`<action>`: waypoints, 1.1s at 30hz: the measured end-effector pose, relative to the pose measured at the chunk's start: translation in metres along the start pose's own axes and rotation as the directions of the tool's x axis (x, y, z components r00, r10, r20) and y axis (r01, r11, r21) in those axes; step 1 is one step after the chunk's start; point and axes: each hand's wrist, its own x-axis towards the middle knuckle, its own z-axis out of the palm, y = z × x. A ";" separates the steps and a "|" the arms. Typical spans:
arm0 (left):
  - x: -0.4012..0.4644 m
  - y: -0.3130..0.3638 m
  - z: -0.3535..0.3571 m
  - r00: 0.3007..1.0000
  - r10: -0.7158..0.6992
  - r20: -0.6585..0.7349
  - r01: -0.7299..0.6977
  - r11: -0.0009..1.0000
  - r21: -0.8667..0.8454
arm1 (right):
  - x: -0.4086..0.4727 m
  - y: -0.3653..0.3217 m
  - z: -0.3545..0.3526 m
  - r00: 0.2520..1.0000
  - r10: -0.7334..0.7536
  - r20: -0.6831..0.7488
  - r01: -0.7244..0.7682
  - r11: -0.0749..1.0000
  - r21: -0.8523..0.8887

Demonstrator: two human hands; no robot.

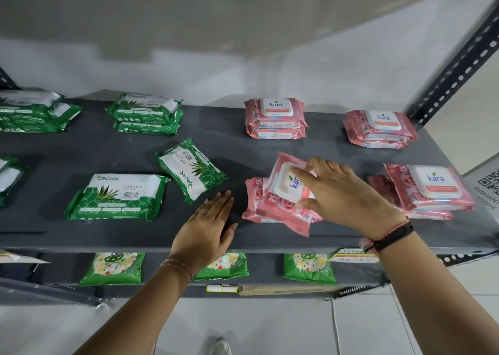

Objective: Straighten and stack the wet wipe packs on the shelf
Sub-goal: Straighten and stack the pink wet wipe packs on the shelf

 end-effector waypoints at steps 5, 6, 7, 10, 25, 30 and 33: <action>0.000 -0.001 0.001 1.000 -0.008 0.004 0.008 1.000 0.005 | 0.001 -0.002 -0.003 0.996 -0.024 -0.084 0.022 1.000 -0.021; 0.000 -0.001 0.001 1.000 -0.009 0.003 0.009 1.000 0.007 | 0.001 0.002 -0.006 0.998 -0.053 -0.030 0.054 0.998 0.021; 0.000 -0.001 0.001 1.000 -0.008 0.000 0.008 1.000 0.006 | 0.002 0.007 -0.008 0.996 -0.087 0.037 0.084 0.995 0.061; 0.000 0.000 0.001 1.000 -0.010 -0.003 0.010 1.000 -0.008 | 0.010 0.017 -0.009 0.980 -0.158 0.124 0.148 0.985 0.087; 0.001 0.001 0.001 1.000 -0.024 -0.016 0.024 0.999 -0.022 | 0.014 0.008 0.010 0.997 -0.056 -0.048 0.061 0.991 0.116; 0.001 0.001 0.002 1.000 -0.025 -0.005 0.025 1.000 -0.013 | 0.016 0.009 0.014 0.992 -0.075 -0.101 0.089 0.985 0.147; 0.001 0.000 0.002 1.000 -0.025 -0.005 0.025 1.000 -0.012 | 0.016 0.007 0.015 0.992 -0.064 -0.111 0.079 0.987 0.139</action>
